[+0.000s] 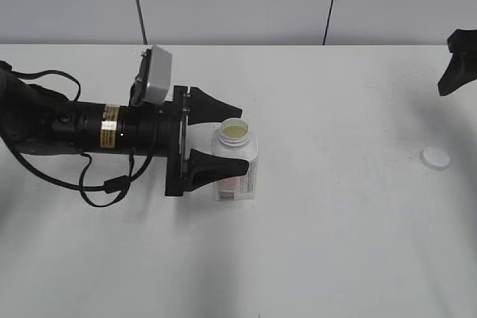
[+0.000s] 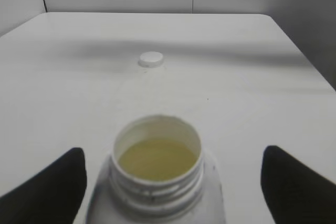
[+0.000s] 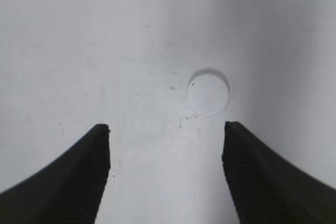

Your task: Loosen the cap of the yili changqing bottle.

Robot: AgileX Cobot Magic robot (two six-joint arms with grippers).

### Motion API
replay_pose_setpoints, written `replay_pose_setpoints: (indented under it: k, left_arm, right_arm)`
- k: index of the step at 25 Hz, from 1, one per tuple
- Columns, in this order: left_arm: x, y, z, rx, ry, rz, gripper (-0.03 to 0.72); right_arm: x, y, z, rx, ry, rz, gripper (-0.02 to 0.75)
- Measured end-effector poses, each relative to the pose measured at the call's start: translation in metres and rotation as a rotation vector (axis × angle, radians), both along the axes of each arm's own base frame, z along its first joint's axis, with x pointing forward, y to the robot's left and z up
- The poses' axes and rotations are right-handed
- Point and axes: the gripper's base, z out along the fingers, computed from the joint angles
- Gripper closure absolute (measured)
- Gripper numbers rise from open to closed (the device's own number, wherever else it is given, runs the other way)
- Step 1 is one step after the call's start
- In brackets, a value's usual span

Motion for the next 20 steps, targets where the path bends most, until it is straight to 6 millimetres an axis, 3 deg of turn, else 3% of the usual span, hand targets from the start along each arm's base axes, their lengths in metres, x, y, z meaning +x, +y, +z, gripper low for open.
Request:
replay_pose_setpoints:
  k: [6, 12, 15, 20]
  left_arm:
    - [-0.004, 0.0, 0.037, -0.008, -0.03, -0.023, 0.092]
    - [-0.009, 0.006, 0.09, 0.041, 0.023, 0.073, 0.093]
    - [-0.007, 0.015, 0.121, 0.116, -0.017, 0.244, 0.093]
    - [0.007, 0.049, 0.157, 0.301, -0.157, 0.713, 0.095]
  right_arm:
    - [-0.01, 0.002, 0.019, 0.011, -0.012, -0.012, 0.209]
    - [-0.025, 0.006, 0.04, 0.043, 0.002, -0.026, 0.209]
    - [-0.033, 0.008, 0.049, 0.062, 0.018, -0.016, 0.215]
    - [-0.044, 0.01, 0.065, 0.065, -0.004, -0.006, 0.216]
